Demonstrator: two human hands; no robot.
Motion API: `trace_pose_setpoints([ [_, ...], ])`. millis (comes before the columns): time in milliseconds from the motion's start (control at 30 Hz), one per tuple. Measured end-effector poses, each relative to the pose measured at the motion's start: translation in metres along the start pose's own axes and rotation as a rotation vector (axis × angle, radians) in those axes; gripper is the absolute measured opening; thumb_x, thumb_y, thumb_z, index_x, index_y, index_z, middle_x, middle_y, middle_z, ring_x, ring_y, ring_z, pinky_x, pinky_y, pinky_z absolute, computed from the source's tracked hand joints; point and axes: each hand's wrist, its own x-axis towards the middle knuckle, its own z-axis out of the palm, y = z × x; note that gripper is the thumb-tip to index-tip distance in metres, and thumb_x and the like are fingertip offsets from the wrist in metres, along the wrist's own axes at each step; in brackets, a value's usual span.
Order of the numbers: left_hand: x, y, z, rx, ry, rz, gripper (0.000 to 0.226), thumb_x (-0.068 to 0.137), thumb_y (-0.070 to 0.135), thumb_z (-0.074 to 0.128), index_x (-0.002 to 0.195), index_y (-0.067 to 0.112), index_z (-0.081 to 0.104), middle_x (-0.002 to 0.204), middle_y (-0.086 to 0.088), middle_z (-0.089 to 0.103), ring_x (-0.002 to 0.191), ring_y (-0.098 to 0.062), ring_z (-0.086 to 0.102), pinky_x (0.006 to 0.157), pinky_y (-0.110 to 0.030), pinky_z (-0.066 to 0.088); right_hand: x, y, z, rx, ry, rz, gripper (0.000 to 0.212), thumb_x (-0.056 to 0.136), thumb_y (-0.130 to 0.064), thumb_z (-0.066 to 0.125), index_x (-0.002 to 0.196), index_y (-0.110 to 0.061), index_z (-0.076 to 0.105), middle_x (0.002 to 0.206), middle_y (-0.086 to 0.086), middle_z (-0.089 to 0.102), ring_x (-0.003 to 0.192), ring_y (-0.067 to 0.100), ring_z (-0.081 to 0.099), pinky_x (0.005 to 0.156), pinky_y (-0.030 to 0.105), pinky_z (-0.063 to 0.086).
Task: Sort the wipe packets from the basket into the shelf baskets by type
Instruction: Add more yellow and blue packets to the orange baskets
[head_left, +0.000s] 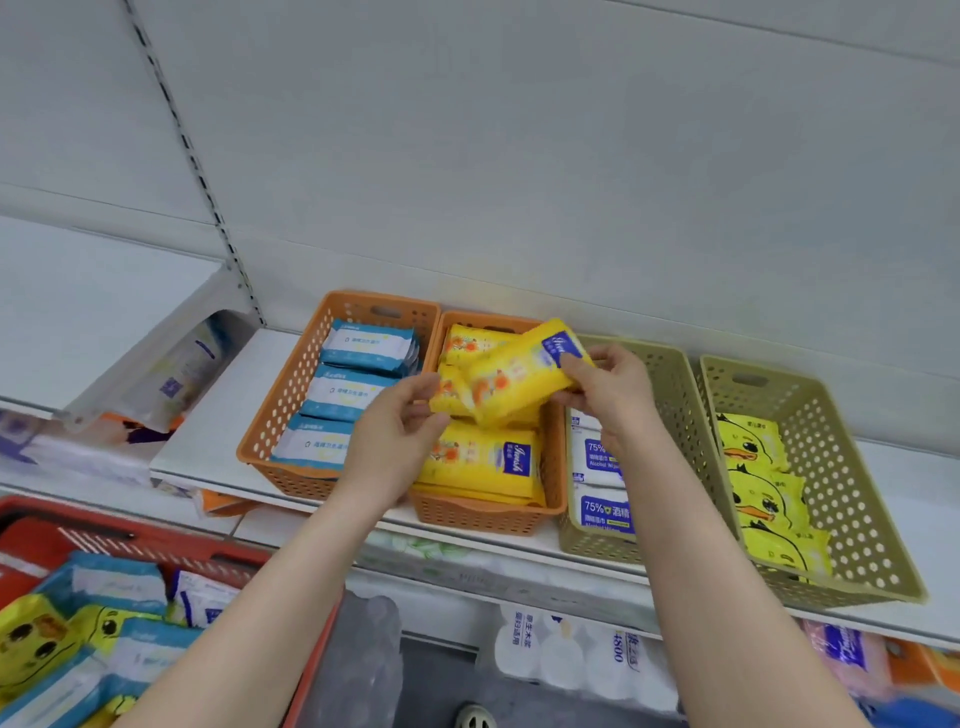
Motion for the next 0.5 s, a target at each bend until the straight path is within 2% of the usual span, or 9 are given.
trace_pose_setpoints([
  [100,0.02,0.004,0.01,0.143,-0.006,0.102,0.041,0.094,0.018,0.065,0.133,0.023,0.057,0.125,0.008,0.061,0.107,-0.004,0.057,0.084,-0.011,0.043,0.021,0.002,0.012,0.011,0.106,0.039,0.021,0.093,-0.011,0.064,0.108,-0.008,0.05,0.1,0.002,0.06,0.07,0.016,0.072,0.066,0.029,0.061],
  [233,0.049,0.004,0.027,0.318,-0.061,0.111,0.044,0.095,0.022,0.063,0.138,0.023,0.054,0.134,0.0,0.056,0.113,-0.013,0.058,0.096,-0.029,0.049,0.052,0.011,0.036,-0.094,0.069,0.084,0.027,0.095,-0.014,0.061,0.112,-0.017,0.042,0.104,-0.002,0.059,0.073,0.013,0.069,0.073,0.037,0.062],
  [300,0.064,0.002,0.032,0.444,-0.068,0.11,0.048,0.095,0.024,0.062,0.142,0.022,0.05,0.14,-0.003,0.052,0.12,-0.019,0.055,0.102,-0.036,0.047,0.064,0.013,0.043,-0.352,0.01,0.039,0.026,0.096,-0.019,0.058,0.117,-0.015,0.044,0.109,0.002,0.061,0.077,0.016,0.069,0.07,0.036,0.061],
  [367,0.078,0.0,0.038,0.534,-0.074,0.106,0.053,0.095,0.023,0.061,0.146,0.019,0.046,0.148,-0.003,0.045,0.129,-0.021,0.049,0.108,-0.033,0.038,0.072,0.014,0.045,-0.781,-0.03,-0.095,0.031,0.097,-0.028,0.055,0.121,-0.01,0.048,0.114,0.008,0.064,0.091,0.024,0.067,0.064,0.031,0.054],
  [467,0.092,-0.002,0.045,0.623,-0.095,0.106,0.058,0.096,0.021,0.06,0.15,0.015,0.039,0.155,-0.004,0.034,0.14,-0.022,0.036,0.113,-0.031,0.029,0.075,0.014,0.048,-1.153,-0.037,-0.242,0.036,0.098,-0.034,0.049,0.118,-0.005,0.052,0.114,0.015,0.065,0.103,0.033,0.063,0.076,0.035,0.048],
  [500,0.095,-0.004,0.047,0.649,-0.103,0.108,0.06,0.096,0.021,0.06,0.151,0.015,0.037,0.156,-0.004,0.033,0.141,-0.023,0.034,0.114,-0.032,0.028,0.072,0.013,0.05,-1.246,-0.048,-0.273,0.036,0.099,-0.036,0.047,0.116,-0.005,0.055,0.113,0.016,0.065,0.103,0.033,0.062,0.075,0.035,0.046],
])
